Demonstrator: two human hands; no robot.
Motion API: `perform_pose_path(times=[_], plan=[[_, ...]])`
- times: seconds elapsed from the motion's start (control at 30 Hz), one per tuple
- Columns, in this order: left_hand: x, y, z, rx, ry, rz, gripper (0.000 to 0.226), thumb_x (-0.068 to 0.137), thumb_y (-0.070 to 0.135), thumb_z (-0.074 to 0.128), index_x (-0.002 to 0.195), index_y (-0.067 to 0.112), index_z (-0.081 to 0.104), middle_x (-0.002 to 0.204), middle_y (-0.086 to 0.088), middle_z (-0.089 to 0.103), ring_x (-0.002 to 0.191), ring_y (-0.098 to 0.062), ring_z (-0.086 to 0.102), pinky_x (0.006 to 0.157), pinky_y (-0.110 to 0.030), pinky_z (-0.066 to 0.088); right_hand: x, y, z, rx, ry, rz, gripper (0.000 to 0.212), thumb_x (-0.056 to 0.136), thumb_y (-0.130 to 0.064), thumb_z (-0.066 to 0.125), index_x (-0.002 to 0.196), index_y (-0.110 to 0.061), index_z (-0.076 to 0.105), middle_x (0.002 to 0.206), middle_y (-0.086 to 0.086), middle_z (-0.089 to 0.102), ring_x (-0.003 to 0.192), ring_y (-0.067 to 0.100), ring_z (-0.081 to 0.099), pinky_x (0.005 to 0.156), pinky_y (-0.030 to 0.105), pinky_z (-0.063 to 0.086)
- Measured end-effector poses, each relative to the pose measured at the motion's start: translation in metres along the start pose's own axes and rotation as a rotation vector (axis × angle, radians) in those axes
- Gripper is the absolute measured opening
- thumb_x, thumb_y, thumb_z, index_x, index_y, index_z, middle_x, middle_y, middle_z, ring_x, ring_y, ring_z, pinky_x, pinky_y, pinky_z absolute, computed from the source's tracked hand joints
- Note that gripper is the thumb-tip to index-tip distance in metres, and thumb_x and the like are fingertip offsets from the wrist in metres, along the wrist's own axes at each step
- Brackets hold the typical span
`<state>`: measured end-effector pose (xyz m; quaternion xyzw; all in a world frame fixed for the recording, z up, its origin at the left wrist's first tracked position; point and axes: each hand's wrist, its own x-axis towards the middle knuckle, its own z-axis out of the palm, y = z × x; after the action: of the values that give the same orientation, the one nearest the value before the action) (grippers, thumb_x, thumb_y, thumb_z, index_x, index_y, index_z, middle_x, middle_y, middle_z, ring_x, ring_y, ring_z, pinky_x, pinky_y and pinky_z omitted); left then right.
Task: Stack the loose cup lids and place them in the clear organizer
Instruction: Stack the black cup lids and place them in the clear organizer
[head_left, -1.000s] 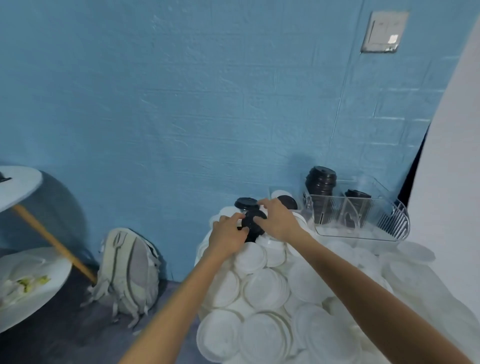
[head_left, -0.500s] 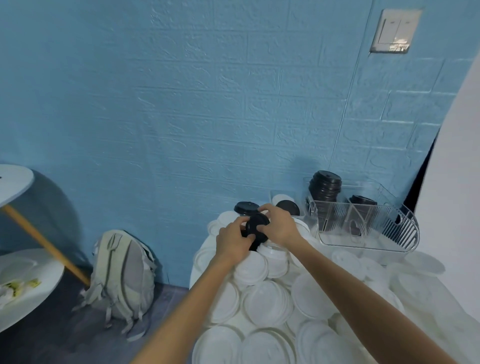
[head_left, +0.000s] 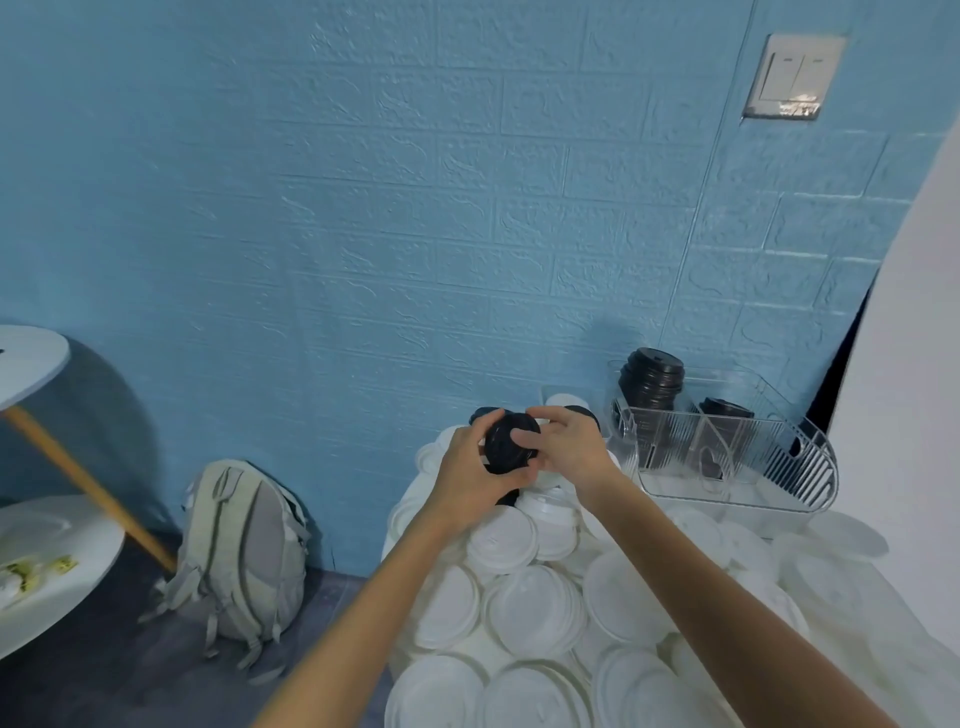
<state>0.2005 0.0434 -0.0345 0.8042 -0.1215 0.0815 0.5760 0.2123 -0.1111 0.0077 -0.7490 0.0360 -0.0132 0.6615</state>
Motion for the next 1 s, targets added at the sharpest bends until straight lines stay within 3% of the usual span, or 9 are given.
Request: perform_pose_path(times=[0.07,0.17,0.33,0.47,0.53,0.63,0.77,0.93,1.0], plan=[[-0.003,0.001,-0.003,-0.005,0.043,0.036,0.079,0.070,0.035,0.094,0.139,0.037,0.055,0.125,0.022,0.051,0.121,-0.009,0.057,0.103,-0.030,0.051,-0.004,-0.002,0.000,0.124,-0.062,0.067,0.041,0.084,-0.003,0.080,0.121,-0.010,0.066,0.100,0.013,0.076,0.080,0.022,0.075,0.071,0.028,0.059],[-0.004,-0.005,-0.012,-0.064,0.093,0.049,0.084,0.060,0.043,0.096,0.136,0.036,0.060,0.129,0.014,0.058,0.122,-0.008,0.060,0.105,-0.034,0.052,-0.005,0.000,0.000,0.276,-0.177,0.133,0.045,0.084,-0.008,0.081,0.126,-0.010,0.065,0.111,0.017,0.076,0.104,0.030,0.074,0.081,0.029,0.060],[-0.007,-0.007,-0.028,-0.051,0.130,0.018,0.078,0.064,0.027,0.098,0.134,0.028,0.065,0.129,0.013,0.067,0.119,-0.002,0.063,0.106,-0.030,0.051,-0.001,-0.001,0.007,0.239,-0.276,0.158,0.041,0.086,-0.015,0.081,0.124,-0.011,0.066,0.110,0.011,0.077,0.101,0.025,0.075,0.078,0.026,0.059],[-0.012,-0.014,-0.044,0.033,0.245,-0.025,0.071,0.069,0.027,0.095,0.133,0.028,0.065,0.128,0.012,0.065,0.119,-0.006,0.061,0.106,-0.028,0.047,0.005,-0.010,0.015,-0.299,-0.171,0.019,0.028,0.096,-0.033,0.069,0.116,-0.013,0.071,0.110,0.005,0.073,0.088,0.020,0.069,0.081,0.029,0.055],[-0.016,-0.021,-0.053,0.090,0.290,-0.044,0.068,0.072,0.030,0.093,0.134,0.029,0.064,0.128,0.010,0.062,0.121,-0.010,0.057,0.109,-0.030,0.044,0.010,-0.006,0.021,-0.648,-0.128,-0.098,0.034,0.095,-0.038,0.069,0.119,-0.013,0.070,0.111,0.006,0.073,0.101,0.022,0.067,0.094,0.034,0.051],[-0.023,-0.032,-0.061,0.146,0.289,-0.090,0.068,0.073,0.031,0.091,0.135,0.028,0.063,0.127,0.008,0.059,0.124,-0.014,0.052,0.110,-0.031,0.040,0.012,0.004,0.032,-0.979,-0.223,-0.145,0.061,0.086,-0.050,0.075,0.137,-0.021,0.059,0.132,0.000,0.066,0.123,0.019,0.060,0.105,0.033,0.045],[-0.026,-0.039,-0.061,0.187,0.234,-0.120,0.072,0.071,0.034,0.093,0.136,0.025,0.064,0.128,0.004,0.060,0.124,-0.015,0.051,0.109,-0.029,0.039,0.016,0.010,0.051,-1.182,-0.301,-0.146,0.083,0.077,-0.061,0.077,0.141,-0.014,0.054,0.140,0.005,0.059,0.127,0.023,0.057,0.104,0.036,0.047],[-0.024,-0.041,-0.054,0.205,0.190,-0.139,0.074,0.069,0.035,0.093,0.136,0.027,0.063,0.129,0.004,0.060,0.124,-0.016,0.052,0.108,-0.028,0.039,0.017,0.015,0.059,-1.333,-0.314,-0.136,0.056,0.067,-0.062,0.077,0.101,-0.021,0.059,0.114,0.003,0.067,0.102,0.025,0.064,0.082,0.035,0.053],[-0.024,-0.044,-0.053,0.199,0.187,-0.144,0.075,0.068,0.036,0.093,0.137,0.028,0.063,0.130,0.005,0.060,0.124,-0.016,0.052,0.108,-0.030,0.040,0.018,0.017,0.057,-1.317,-0.310,-0.135,0.054,0.066,-0.059,0.077,0.101,-0.022,0.061,0.108,0.001,0.067,0.099,0.023,0.065,0.080,0.034,0.053]])
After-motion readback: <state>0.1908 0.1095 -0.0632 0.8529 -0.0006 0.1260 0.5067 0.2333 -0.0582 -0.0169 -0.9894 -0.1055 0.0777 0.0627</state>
